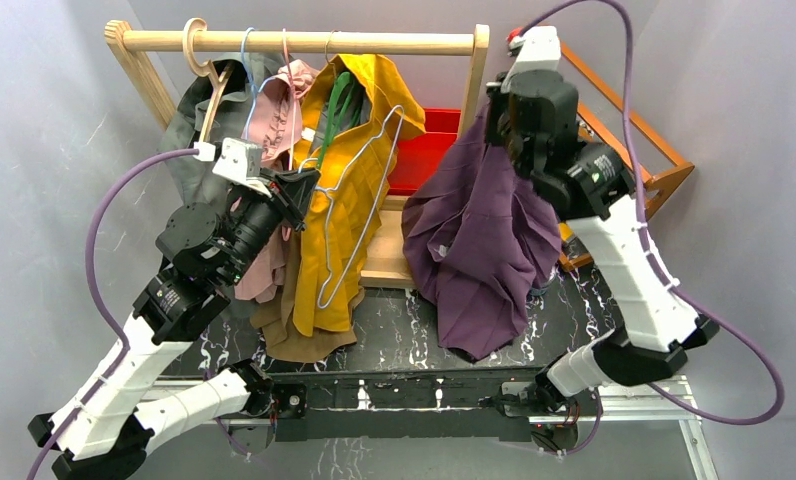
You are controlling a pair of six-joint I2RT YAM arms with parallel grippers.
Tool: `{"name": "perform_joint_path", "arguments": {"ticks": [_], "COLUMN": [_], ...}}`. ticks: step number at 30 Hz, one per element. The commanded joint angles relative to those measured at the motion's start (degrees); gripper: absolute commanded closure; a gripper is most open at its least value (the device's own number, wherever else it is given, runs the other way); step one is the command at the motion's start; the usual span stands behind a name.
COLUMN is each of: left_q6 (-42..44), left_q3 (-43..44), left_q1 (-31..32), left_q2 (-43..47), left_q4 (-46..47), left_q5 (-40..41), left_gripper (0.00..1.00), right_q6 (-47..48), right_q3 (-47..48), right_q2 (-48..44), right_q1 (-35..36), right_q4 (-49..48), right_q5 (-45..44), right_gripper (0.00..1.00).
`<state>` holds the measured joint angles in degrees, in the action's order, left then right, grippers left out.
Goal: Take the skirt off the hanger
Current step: Place the skirt in the bin.
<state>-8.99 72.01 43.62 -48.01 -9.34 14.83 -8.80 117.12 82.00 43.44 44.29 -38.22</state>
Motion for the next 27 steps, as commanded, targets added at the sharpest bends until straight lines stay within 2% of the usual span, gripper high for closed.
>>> {"name": "perform_joint_path", "arguments": {"ticks": [1,4,8,18,24,27], "left_q6": [0.5,0.9,1.0,-1.2,-3.0,-2.4], "left_q3": [2.8,2.9,2.7,0.7,1.7,2.0], "left_q1": [0.0,0.0,0.0,0.0,0.0,0.0], "left_q2": [1.0,1.2,1.1,2.7,3.0,3.3], "left_q4": [-0.8,-1.5,-2.0,-3.7,-5.1,-5.3], "left_q5": [0.9,0.7,-0.1,0.4,0.1,0.5], "left_gripper": [1.00,1.00,1.00,1.00,1.00,1.00], "right_q6": [-5.7,-7.8,-8.7,-6.6,-3.5,-5.1], "right_q3": [4.8,3.4,7.5,20.2,16.8,20.2], "right_q2": [0.2,-0.1,2.1,9.4,9.7,13.0], "right_q1": [-13.6,-18.0,-19.2,-20.9,-21.5,-22.3], "right_q4": [-2.7,-4.7,-4.3,-8.7,-23.5,-27.3], "right_q5": [10.0,17.0,20.4,20.5,18.4,20.1], "right_gripper": [1.00,1.00,1.00,1.00,1.00,1.00]}}
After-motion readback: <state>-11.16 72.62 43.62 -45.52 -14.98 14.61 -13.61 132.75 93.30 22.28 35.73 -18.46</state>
